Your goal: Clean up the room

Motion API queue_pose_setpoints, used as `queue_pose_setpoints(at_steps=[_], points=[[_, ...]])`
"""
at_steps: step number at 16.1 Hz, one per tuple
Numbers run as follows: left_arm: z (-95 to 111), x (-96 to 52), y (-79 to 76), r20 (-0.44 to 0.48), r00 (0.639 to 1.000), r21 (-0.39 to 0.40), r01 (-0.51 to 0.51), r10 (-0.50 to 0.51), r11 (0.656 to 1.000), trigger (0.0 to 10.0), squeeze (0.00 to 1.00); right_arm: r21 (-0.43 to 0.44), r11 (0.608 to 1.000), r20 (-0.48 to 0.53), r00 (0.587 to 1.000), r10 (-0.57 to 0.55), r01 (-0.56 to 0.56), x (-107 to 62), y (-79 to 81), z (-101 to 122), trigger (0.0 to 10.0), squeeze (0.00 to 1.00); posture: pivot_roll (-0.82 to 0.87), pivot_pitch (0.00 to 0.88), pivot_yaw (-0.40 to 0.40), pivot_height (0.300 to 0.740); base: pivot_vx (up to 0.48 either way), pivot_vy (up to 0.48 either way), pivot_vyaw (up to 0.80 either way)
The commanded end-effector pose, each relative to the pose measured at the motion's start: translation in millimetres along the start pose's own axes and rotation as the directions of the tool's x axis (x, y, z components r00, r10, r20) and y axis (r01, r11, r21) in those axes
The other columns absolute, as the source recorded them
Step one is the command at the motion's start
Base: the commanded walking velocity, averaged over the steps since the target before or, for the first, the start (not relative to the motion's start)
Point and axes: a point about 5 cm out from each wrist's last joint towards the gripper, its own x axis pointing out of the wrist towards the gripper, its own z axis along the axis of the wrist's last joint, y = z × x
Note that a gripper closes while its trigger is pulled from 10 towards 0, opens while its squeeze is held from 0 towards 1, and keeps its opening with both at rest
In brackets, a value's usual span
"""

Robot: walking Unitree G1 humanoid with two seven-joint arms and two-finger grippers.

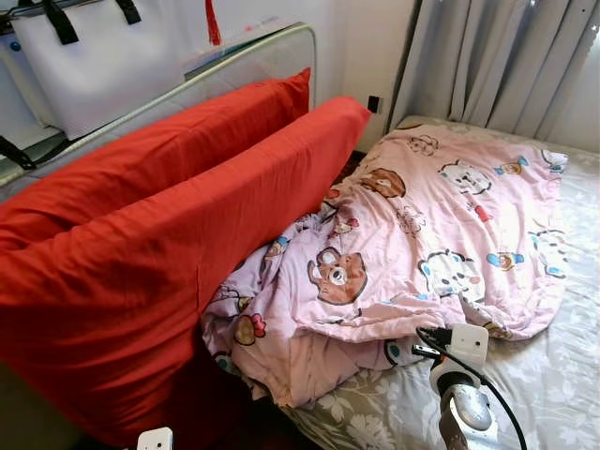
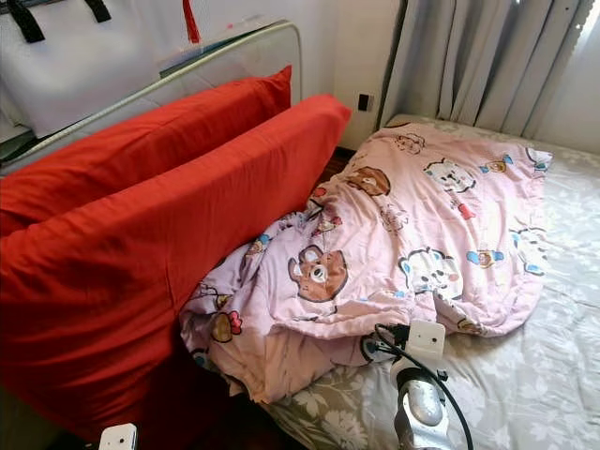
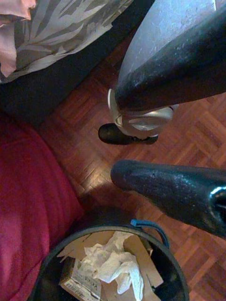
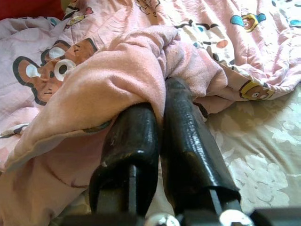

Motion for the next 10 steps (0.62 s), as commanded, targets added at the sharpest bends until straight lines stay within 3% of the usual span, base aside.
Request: queue_pose_setpoints(at_steps=[1, 7, 10], points=[[-5.6, -1.7, 3.4, -0.023, 1.000, 0.012, -0.012, 0.012, 1.000, 10.0, 0.00, -0.002, 1.000, 0.032, 0.999, -0.001, 0.001, 2.5, 0.4, 6.7, 10.0, 0.00, 0.02, 0.000, 0.005, 0.740, -0.270, 0.000, 0.00], [-5.9, -1.8, 3.6, -0.027, 1.000, 0.021, -0.010, 0.011, 1.000, 10.0, 0.00, -0.013, 1.000, 0.038, 0.999, -0.022, 0.022, 2.4, -1.5, 7.4, 10.0, 0.00, 0.02, 0.008, 0.006, 0.740, -0.093, 0.000, 0.00], [-5.7, -1.8, 3.8, -0.027, 1.000, 0.028, -0.011, 0.011, 1.000, 10.0, 0.00, -0.012, 1.000, 0.035, 0.999, -0.018, 0.019, 1.8, 0.2, 6.1, 10.0, 0.00, 0.03, 0.010, 0.006, 0.740, -0.298, 0.000, 0.00]])
